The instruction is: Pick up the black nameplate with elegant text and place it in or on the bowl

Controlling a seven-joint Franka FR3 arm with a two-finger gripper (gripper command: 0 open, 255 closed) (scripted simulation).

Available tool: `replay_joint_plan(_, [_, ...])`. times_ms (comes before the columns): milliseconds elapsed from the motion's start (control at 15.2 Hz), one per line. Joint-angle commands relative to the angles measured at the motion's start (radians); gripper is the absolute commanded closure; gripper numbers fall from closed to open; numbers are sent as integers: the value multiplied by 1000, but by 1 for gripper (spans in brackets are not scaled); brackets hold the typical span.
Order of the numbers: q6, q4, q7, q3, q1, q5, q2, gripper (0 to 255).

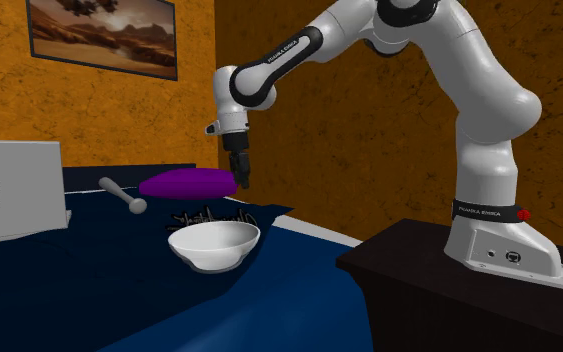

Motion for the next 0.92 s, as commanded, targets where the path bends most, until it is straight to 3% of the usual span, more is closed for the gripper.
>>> replay_joint_plan(0, [9, 47, -24, 10, 27, -30, 62, 0])
replay_joint_plan(396, [11, 191, -97, 31, 102, -104, 221, 0])
replay_joint_plan(858, [81, 165, -87, 19, 102, -120, 265, 0])
